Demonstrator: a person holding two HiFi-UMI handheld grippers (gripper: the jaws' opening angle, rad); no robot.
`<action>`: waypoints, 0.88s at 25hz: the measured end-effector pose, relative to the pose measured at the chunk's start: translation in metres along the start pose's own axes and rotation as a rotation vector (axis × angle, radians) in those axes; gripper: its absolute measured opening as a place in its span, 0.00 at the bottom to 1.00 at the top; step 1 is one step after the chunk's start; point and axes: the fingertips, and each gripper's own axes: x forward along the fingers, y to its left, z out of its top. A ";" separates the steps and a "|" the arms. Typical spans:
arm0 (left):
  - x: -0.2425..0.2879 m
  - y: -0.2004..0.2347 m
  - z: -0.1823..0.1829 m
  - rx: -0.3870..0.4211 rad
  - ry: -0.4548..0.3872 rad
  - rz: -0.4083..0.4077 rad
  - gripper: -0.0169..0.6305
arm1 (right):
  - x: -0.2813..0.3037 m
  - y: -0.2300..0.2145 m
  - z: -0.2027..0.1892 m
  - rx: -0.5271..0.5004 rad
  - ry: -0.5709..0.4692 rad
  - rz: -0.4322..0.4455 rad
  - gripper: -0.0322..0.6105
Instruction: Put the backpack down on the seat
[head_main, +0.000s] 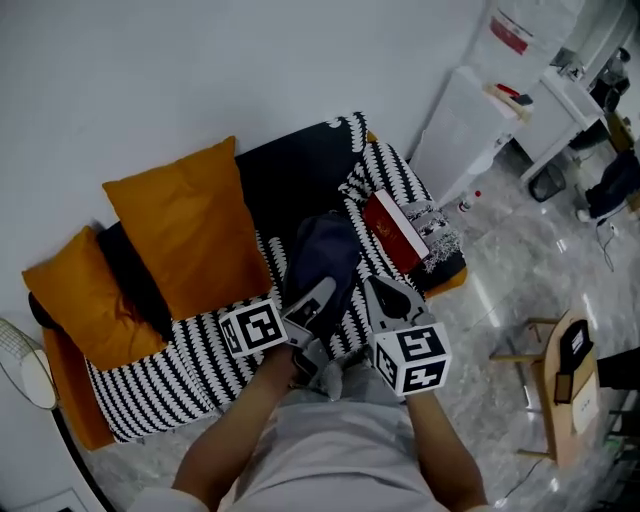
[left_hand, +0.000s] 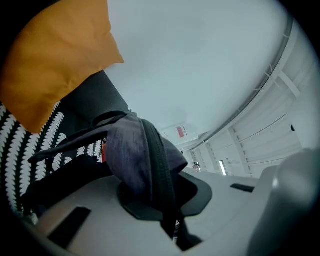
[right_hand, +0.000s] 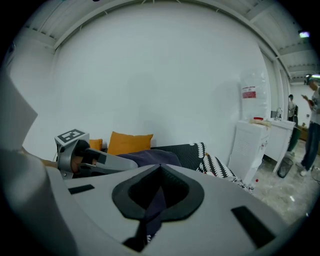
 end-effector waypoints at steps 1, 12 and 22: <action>0.004 0.002 0.005 0.002 -0.009 0.003 0.06 | 0.005 -0.003 0.002 0.000 -0.002 0.008 0.05; 0.067 0.033 0.056 0.018 -0.103 0.077 0.06 | 0.077 -0.058 0.015 -0.012 0.029 0.138 0.05; 0.137 0.090 0.097 -0.014 -0.202 0.155 0.06 | 0.153 -0.128 0.017 -0.035 0.095 0.226 0.05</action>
